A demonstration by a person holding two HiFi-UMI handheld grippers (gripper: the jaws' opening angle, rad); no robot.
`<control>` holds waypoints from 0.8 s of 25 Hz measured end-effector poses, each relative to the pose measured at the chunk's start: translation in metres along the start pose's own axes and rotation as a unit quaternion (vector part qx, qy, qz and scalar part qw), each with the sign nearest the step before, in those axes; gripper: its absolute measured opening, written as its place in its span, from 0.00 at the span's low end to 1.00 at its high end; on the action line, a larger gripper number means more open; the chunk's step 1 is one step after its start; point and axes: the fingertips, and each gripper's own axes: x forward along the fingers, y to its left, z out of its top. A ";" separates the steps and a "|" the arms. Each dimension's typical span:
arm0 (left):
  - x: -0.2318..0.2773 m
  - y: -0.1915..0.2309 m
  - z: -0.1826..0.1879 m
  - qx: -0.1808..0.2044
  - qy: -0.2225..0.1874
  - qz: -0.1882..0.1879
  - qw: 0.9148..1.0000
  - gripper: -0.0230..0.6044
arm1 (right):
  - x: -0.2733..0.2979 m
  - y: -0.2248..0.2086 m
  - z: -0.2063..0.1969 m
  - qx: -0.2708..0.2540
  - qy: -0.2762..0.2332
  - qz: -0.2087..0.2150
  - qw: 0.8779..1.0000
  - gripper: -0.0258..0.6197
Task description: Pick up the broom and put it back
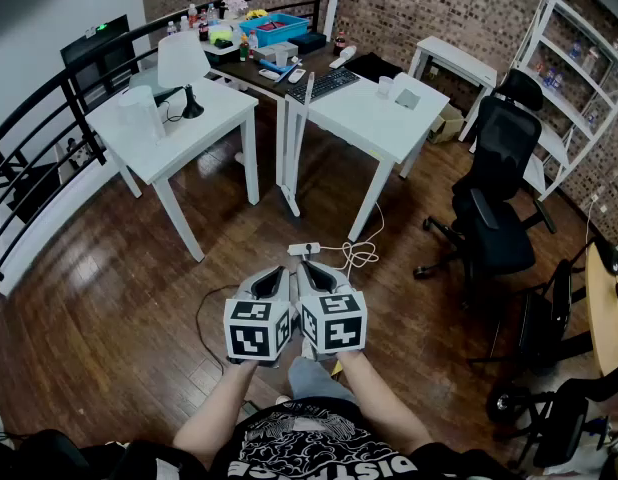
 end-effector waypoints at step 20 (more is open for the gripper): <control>0.206 -0.001 0.117 0.028 0.003 0.031 0.999 0.04 | 0.126 -0.169 0.108 0.027 -0.027 0.032 0.999 0.07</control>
